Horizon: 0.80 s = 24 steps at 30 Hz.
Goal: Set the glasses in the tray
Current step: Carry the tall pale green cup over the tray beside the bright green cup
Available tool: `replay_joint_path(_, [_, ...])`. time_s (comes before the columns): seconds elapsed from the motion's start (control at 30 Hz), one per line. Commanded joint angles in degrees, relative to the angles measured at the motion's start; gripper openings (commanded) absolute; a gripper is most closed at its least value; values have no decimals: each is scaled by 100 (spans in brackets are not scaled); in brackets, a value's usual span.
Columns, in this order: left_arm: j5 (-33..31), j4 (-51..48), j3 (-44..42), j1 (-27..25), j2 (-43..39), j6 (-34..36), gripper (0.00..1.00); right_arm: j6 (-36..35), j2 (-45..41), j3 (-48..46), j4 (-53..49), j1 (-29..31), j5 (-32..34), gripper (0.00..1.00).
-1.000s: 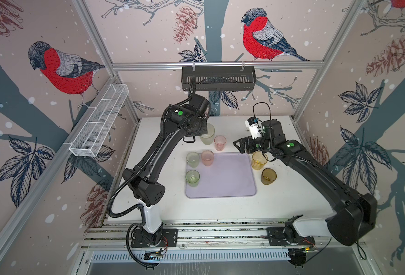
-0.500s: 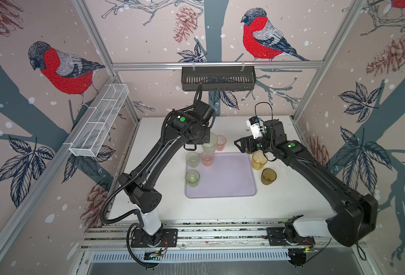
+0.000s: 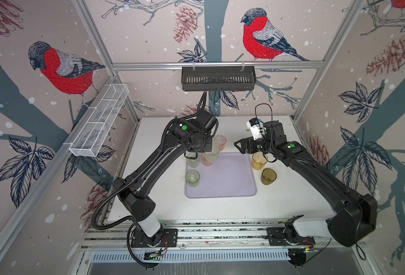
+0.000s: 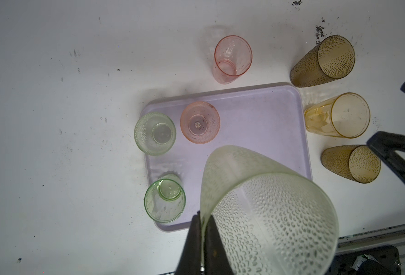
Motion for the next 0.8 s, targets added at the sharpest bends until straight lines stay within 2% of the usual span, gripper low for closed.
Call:
replay_joint_path(0.0, [52, 155, -252, -75, -173, -179, 0, 36, -39, -38, 219, -19, -71, 100])
replay_joint_path(0.77, [92, 1452, -2274, -429, -773, -574, 0, 62, -94, -155, 255, -183, -115, 100])
